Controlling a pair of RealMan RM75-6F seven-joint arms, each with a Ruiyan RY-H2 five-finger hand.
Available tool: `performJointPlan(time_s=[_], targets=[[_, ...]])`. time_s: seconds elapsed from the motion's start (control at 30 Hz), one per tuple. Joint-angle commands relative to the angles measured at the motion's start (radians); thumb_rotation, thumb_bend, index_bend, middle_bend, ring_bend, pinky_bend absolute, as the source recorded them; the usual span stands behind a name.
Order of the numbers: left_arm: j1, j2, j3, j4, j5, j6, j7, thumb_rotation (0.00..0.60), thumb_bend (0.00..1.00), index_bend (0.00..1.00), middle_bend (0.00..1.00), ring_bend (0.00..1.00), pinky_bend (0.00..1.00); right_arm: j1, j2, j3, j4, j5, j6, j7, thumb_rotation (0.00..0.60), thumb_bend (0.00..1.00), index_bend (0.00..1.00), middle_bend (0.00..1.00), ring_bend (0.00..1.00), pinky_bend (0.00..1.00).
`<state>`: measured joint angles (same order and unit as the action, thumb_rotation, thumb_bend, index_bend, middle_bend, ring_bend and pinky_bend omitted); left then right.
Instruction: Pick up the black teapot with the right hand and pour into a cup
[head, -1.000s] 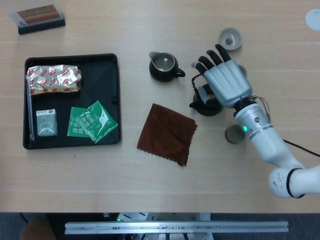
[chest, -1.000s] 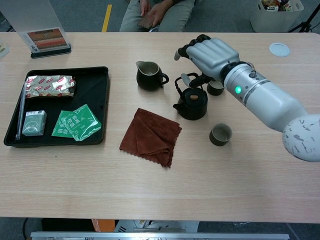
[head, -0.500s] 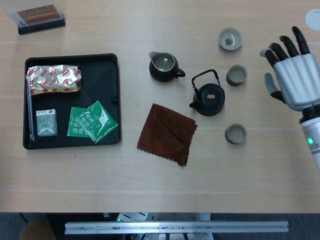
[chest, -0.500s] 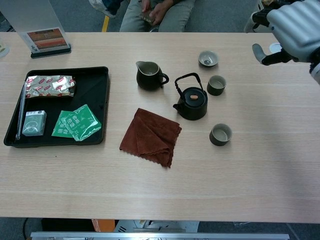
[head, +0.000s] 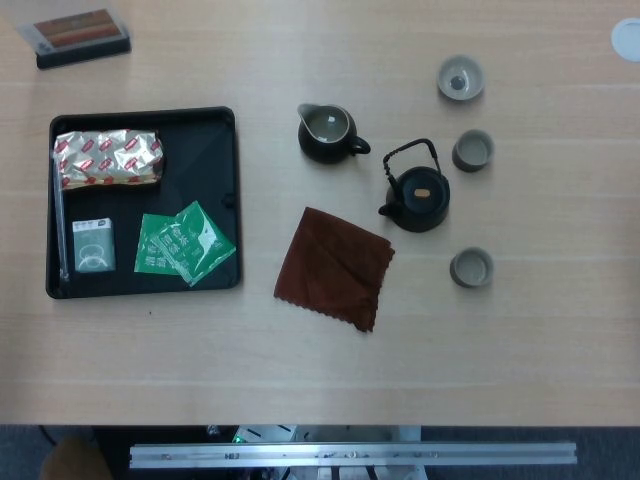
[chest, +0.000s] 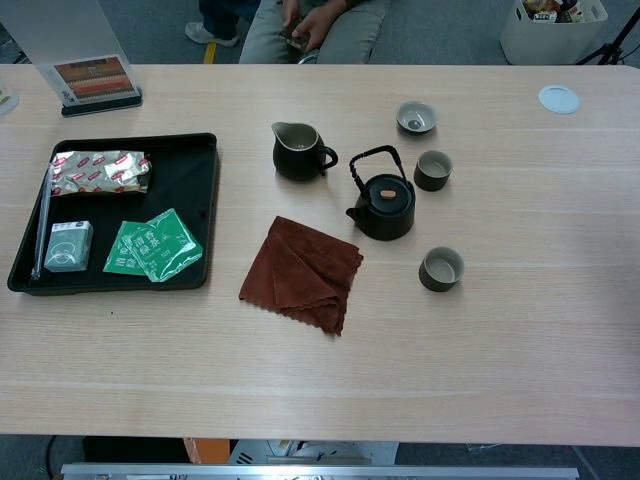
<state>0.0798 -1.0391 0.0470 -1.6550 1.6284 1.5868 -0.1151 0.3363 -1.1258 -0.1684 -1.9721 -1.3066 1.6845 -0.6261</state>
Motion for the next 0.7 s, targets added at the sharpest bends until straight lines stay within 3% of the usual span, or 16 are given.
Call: performJointPlan(time_s=[0.03, 0.3, 0.7], targets=[[-0.001, 0.002, 0.006, -0.007, 0.013, 0.006, 0.004, 0.600, 0.22, 0.00, 0.00, 0.00, 0.00, -0.076, 0.021, -0.036, 0.020, -0.059, 0.046, 0.043, 0.491, 0.48, 0.31, 0.33, 0.17, 0.04], [-0.004, 0.002, 0.017, -0.021, 0.034, 0.009, 0.014, 0.600, 0.22, 0.00, 0.00, 0.00, 0.00, -0.175, 0.039, -0.051, 0.042, -0.119, 0.085, 0.096, 0.491, 0.47, 0.31, 0.33, 0.17, 0.04], [-0.001, -0.001, 0.022, -0.022, 0.030, 0.018, 0.018, 0.600, 0.22, 0.00, 0.00, 0.00, 0.00, -0.247, 0.034, 0.000, 0.078, -0.140, 0.049, 0.145, 0.490, 0.47, 0.31, 0.33, 0.17, 0.04]])
